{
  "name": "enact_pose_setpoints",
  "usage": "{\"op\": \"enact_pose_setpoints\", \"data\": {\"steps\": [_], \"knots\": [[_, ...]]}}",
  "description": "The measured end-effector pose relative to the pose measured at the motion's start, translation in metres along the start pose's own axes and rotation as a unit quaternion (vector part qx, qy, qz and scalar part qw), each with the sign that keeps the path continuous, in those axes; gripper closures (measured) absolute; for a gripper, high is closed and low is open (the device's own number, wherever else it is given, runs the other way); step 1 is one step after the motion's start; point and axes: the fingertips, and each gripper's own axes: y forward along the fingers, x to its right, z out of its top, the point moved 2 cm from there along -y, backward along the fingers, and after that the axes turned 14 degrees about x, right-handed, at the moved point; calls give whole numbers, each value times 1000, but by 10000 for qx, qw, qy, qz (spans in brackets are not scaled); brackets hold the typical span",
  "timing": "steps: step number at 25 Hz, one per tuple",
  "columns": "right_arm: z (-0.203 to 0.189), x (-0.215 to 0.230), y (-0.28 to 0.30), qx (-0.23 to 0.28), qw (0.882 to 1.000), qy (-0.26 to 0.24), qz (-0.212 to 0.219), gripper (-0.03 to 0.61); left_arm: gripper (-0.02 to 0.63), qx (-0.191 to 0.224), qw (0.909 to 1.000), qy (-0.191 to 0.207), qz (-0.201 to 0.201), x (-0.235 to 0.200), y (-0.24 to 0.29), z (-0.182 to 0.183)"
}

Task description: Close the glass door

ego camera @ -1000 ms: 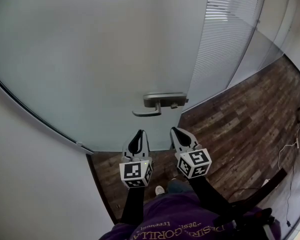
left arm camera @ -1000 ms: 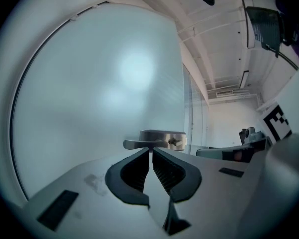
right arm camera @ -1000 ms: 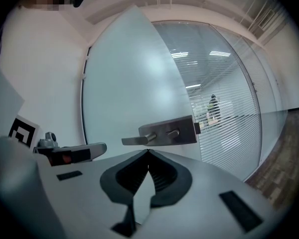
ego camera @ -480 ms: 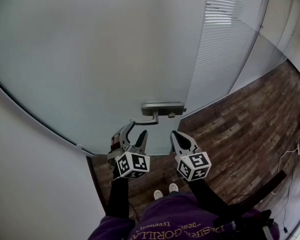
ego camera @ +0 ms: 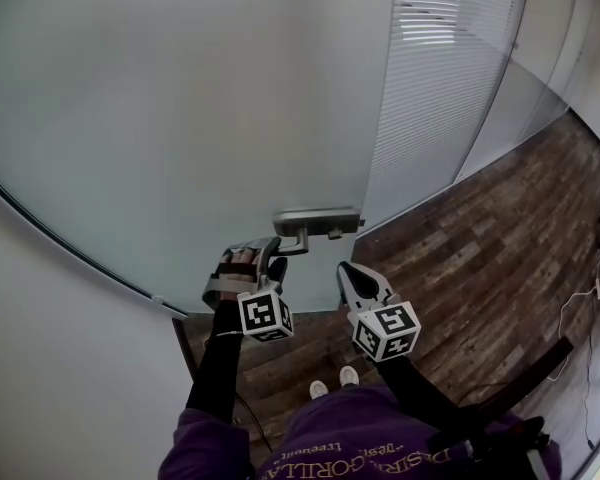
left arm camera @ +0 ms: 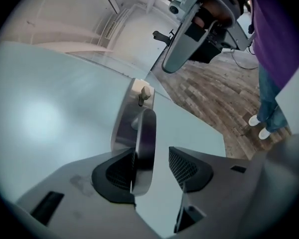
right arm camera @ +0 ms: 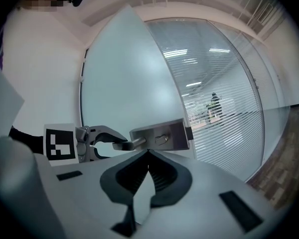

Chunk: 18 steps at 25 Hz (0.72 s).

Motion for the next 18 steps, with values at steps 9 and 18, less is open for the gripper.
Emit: {"op": "enact_pose_setpoints", "data": {"steps": [9,18], "knots": [[3,-6,2,-53,10000,-75,14,581,511,-40,9998,-164,56,-13,-4,3],[12,-26,-2,-12,9999,-101,-31,581,511,-330,9962,-658,-462,-19,-9,6]]}}
